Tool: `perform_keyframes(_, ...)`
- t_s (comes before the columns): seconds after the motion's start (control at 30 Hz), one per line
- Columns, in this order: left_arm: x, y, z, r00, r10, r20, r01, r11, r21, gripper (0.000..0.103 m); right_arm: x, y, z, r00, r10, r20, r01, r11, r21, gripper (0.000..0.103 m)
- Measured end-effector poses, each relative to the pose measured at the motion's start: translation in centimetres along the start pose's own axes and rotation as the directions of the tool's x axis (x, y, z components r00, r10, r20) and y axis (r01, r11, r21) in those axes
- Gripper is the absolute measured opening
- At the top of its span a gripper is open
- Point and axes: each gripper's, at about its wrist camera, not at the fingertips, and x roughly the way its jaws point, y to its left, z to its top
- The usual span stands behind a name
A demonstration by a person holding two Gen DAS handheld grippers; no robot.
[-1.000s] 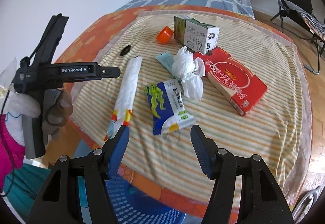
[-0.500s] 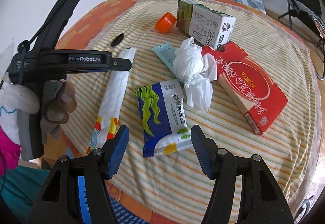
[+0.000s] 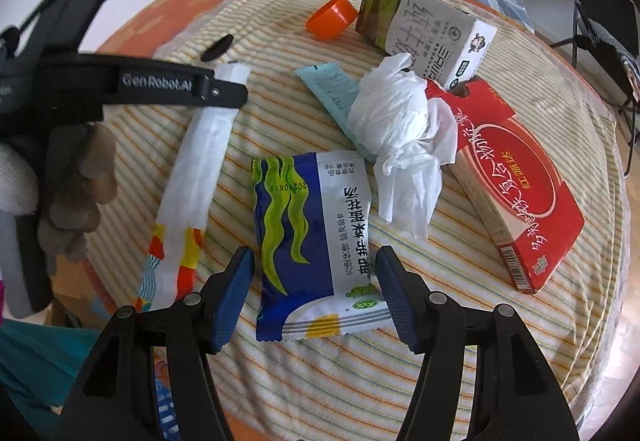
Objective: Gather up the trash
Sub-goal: 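Grasp the white wrapper strip with the left tool while the right tool grasps the snack packet, then lift the strip and packet and carry both over the blue basket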
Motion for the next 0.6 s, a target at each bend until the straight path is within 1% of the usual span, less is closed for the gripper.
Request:
perform_keyframes(0.07,-0.3,0.2,0.1,1.0,-0.008,0.002,0.009,1.0,-0.008,0.023,0.0,0.1,-0.1,1.0,-0.002,0.0,0.002,1.0,-0.015,0.062)
perform_keyframes(0.13,-0.6,0.4,0.0,1.0,-0.012,0.008,0.012,1.0,-0.01,0.02,-0.1,0.2,-0.2,1.0,-0.002,-0.002,0.002,1.0,-0.019,0.062)
perform_keyframes(0.17,-0.8,0.4,0.1,1.0,-0.012,0.012,0.013,1.0,-0.01,0.016,-0.1,0.3,-0.3,1.0,-0.003,-0.002,0.003,1.0,-0.022,0.062)
perform_keyframes(0.2,-1.0,0.5,0.0,1.0,-0.013,0.014,0.014,1.0,-0.01,0.016,-0.1,0.3,-0.3,1.0,-0.007,-0.002,0.007,1.0,-0.023,0.055)
perform_keyframes(0.23,-1.4,0.5,-0.2,1.0,-0.015,0.02,0.015,1.0,-0.01,0.015,-0.2,0.3,-0.3,1.0,-0.009,-0.002,0.009,1.0,-0.024,0.053)
perform_keyframes(0.4,-2.7,0.5,-0.2,0.999,-0.028,0.046,0.028,1.0,-0.008,0.014,-0.8,0.4,-0.6,0.999,0.05,0.016,-0.05,0.999,0.001,0.052)
perform_keyframes(0.5,-3.5,0.4,-0.1,0.997,-0.036,0.061,0.037,0.999,-0.004,0.014,-1.4,0.8,-0.6,0.998,0.054,0.032,-0.054,0.998,-0.013,0.052)
perform_keyframes(0.6,-4.8,0.3,-0.1,0.995,-0.038,0.091,0.038,0.999,0.003,0.014,-2.3,1.2,-0.6,0.996,0.076,0.048,-0.076,0.997,-0.008,0.052)
